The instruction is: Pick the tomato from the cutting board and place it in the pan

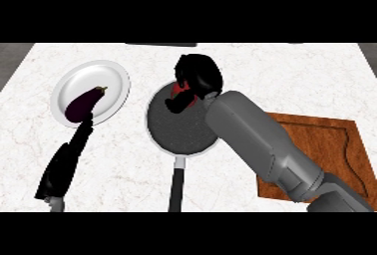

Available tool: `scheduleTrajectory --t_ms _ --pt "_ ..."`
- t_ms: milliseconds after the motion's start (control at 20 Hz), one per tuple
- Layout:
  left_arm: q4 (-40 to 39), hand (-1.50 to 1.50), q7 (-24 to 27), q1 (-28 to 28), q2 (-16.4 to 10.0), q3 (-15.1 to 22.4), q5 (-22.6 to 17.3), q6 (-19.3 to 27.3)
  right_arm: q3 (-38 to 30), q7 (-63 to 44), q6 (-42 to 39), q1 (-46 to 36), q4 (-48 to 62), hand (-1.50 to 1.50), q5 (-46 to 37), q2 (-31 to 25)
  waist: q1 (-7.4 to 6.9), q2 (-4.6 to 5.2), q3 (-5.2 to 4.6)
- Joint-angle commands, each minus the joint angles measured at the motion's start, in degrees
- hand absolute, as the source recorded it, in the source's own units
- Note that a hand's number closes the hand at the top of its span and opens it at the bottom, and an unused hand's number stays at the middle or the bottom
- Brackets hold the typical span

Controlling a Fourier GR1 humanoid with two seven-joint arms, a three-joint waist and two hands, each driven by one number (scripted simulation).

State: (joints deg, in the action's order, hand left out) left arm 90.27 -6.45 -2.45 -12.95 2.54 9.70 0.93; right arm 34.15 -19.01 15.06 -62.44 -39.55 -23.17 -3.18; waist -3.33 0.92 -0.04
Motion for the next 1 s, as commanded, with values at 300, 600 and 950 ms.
scheduleTrajectory --t_ms 300,600,950 --pt "1.14 0.0 -2.9 4.04 0.99 1.54 0.58 -0.58 -4.85 1.67 -6.2 2.52 10.62 -1.5 16.08 3.14 -3.3 1.05 0.11" --pt "1.33 0.0 -2.35 3.02 1.54 3.09 1.1 -1.28 -7.04 9.92 2.1 3.89 8.1 -1.5 25.32 3.17 -4.01 0.81 0.15" --pt "-1.87 0.0 -1.99 4.47 2.72 2.05 2.64 1.44 -12.98 17.45 14.3 0.53 8.9 -1.5 31.44 3.18 -1.77 0.56 0.09"
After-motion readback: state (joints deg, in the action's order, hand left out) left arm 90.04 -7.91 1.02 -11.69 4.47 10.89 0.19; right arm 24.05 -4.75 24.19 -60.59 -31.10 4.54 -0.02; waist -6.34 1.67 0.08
